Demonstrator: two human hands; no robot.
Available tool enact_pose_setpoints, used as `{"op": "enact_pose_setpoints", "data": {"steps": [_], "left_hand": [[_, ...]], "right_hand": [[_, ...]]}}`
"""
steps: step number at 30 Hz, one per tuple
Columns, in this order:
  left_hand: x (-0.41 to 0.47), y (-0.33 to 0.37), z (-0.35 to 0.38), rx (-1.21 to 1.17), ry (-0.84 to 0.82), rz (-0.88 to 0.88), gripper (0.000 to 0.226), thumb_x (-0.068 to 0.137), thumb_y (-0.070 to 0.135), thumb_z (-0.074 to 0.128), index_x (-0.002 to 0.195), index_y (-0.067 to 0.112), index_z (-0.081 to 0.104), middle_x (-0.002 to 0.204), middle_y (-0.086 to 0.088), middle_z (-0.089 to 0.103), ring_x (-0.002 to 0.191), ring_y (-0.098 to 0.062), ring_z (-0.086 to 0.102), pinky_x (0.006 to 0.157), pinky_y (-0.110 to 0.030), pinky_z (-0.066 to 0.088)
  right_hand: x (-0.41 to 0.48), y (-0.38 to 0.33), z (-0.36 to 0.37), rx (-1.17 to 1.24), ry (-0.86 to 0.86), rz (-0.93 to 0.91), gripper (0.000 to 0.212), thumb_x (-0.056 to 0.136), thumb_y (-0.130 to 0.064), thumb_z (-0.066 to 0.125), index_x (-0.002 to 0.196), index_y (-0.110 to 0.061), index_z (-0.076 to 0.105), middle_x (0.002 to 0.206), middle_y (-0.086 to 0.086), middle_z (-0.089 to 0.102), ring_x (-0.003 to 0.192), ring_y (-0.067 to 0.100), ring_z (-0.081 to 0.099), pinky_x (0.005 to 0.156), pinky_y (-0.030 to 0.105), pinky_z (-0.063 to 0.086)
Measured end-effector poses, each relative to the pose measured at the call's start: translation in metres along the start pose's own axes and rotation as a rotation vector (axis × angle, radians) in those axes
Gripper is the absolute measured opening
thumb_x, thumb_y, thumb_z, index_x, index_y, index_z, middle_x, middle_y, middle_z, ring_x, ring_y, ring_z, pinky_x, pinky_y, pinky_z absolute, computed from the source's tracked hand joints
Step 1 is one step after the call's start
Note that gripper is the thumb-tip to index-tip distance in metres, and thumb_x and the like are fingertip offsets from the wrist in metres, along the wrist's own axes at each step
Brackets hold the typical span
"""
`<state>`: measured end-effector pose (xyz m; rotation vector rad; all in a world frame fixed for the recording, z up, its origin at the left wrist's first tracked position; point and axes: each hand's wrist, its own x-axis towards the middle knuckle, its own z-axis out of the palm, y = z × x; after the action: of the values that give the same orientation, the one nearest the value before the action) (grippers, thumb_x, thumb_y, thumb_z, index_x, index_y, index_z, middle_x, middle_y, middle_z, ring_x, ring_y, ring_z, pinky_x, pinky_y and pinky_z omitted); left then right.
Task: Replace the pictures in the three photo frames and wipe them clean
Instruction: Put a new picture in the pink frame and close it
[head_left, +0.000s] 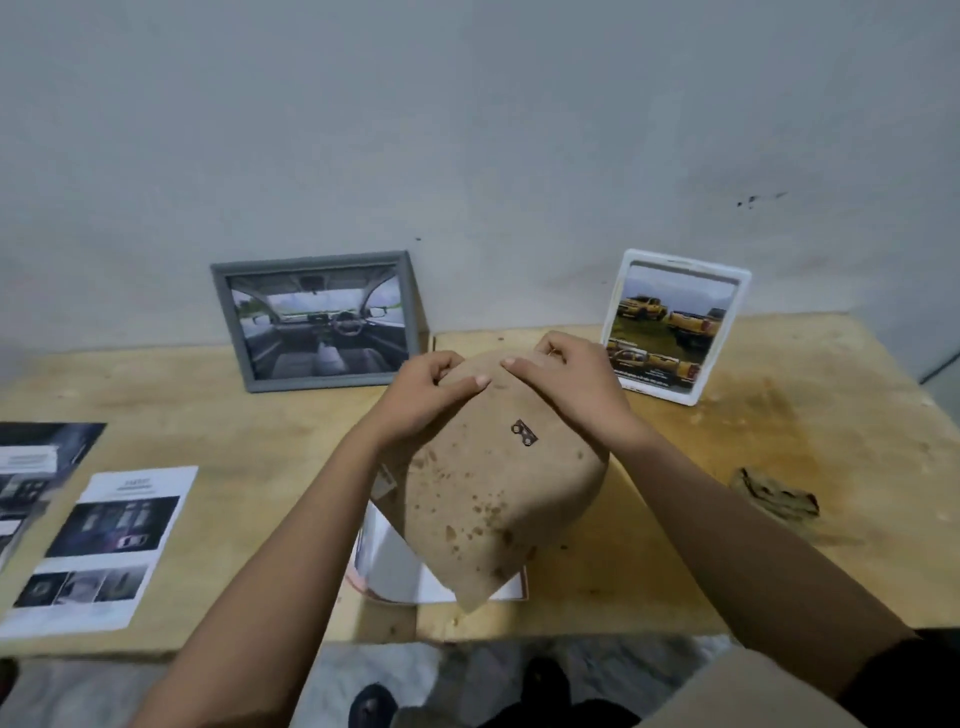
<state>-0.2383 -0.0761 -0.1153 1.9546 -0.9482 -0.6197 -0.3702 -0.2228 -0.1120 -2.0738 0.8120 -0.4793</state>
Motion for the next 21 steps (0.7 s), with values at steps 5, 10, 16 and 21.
{"op": "enact_pose_setpoints", "data": {"steps": [5, 10, 16, 21], "left_hand": [[-0.030, -0.023, -0.016, -0.220, 0.417, -0.098, 0.018, 0.089, 0.028, 0.061, 0.085, 0.011, 0.059, 0.077, 0.002, 0.059, 0.068, -0.008, 0.052, 0.059, -0.015, 0.042], [-0.049, -0.054, -0.012, -0.635, 0.870, -0.352, 0.016, 0.095, 0.027, 0.052, 0.088, 0.012, 0.050, 0.088, -0.005, 0.061, 0.081, -0.020, 0.058, 0.065, -0.027, 0.047], [-0.084, -0.081, 0.032, -1.083, 0.883, -0.493, 0.035, 0.096, 0.010, 0.050, 0.127, 0.017, 0.036, 0.107, -0.004, 0.057, 0.092, -0.022, 0.060, 0.080, -0.040, 0.053], [-0.119, -0.104, 0.049, -1.015, 0.774, -0.568, 0.060, 0.092, 0.003, 0.054, 0.141, 0.021, 0.026, 0.128, -0.010, 0.051, 0.110, -0.030, 0.056, 0.077, -0.038, 0.053]], "right_hand": [[-0.005, -0.010, 0.018, 0.016, 0.064, 0.033, 0.037, 0.073, -0.059, 0.066, 0.091, -0.028, 0.061, 0.083, -0.014, 0.062, 0.076, 0.007, 0.057, 0.060, 0.029, 0.044], [-0.019, 0.012, 0.042, 0.209, -0.172, 0.239, 0.064, 0.076, -0.042, 0.074, 0.127, -0.016, 0.044, 0.112, -0.002, 0.055, 0.091, 0.014, 0.056, 0.067, 0.024, 0.048], [-0.037, 0.038, 0.065, 0.698, -0.255, 0.662, 0.021, 0.090, -0.004, 0.058, 0.105, -0.004, 0.043, 0.071, 0.014, 0.056, 0.042, 0.011, 0.052, 0.036, 0.022, 0.044], [-0.052, 0.070, 0.069, 0.549, -0.317, 0.648, 0.035, 0.085, 0.004, 0.056, 0.116, -0.006, 0.042, 0.068, 0.012, 0.054, 0.055, 0.020, 0.051, 0.052, 0.032, 0.044]]}}
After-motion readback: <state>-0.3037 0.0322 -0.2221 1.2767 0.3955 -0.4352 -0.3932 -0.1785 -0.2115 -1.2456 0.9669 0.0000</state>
